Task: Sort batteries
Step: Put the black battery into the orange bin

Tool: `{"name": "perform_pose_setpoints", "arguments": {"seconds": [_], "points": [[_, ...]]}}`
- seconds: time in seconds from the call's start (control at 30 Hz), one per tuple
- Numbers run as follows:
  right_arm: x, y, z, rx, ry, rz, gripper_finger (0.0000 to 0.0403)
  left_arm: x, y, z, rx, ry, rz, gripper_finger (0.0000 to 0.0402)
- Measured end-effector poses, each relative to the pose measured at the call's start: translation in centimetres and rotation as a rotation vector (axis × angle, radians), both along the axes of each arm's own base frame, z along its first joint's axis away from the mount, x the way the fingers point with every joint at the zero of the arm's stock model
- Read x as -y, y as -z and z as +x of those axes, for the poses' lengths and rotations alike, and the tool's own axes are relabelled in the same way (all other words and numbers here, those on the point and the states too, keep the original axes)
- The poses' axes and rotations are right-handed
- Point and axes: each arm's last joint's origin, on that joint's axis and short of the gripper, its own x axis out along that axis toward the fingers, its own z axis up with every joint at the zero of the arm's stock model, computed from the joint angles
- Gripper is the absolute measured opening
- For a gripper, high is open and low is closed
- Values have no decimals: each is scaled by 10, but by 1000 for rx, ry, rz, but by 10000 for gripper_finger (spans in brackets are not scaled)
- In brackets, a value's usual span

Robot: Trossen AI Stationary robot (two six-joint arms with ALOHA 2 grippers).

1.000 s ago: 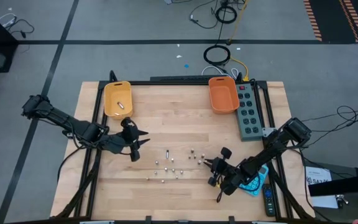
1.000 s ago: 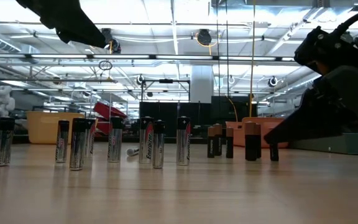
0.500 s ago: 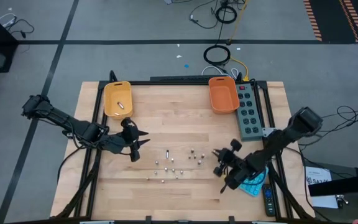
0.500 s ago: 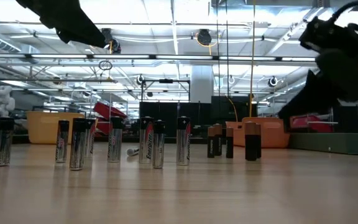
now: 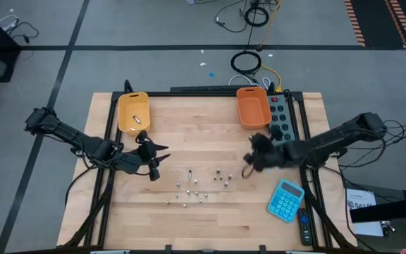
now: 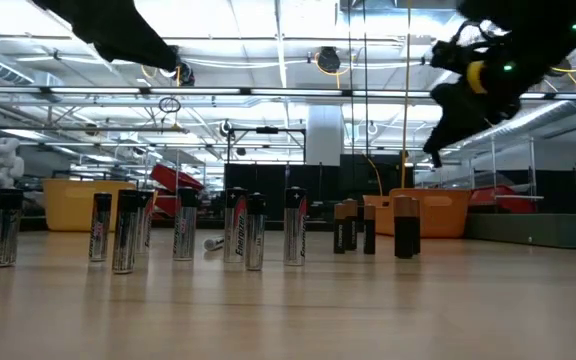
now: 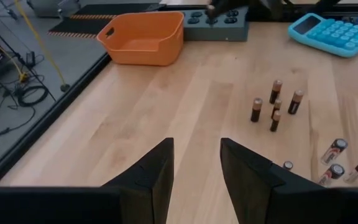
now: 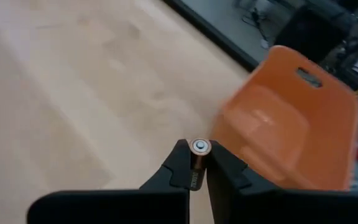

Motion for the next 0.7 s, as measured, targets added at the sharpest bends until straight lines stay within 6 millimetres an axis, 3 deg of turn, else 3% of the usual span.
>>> {"name": "perform_pose_setpoints", "arguments": {"seconds": [0.23,0.43,0.7], "points": [[62,-24,2,20,2,12,11,2,5,4,-31,1,26,141],[112,-21,-4,35,36,114,22,4,12,9,-64,-2,46,141],[127,-19,-8,38,37,144,123,6,10,12,-22,5,2,141]]}}
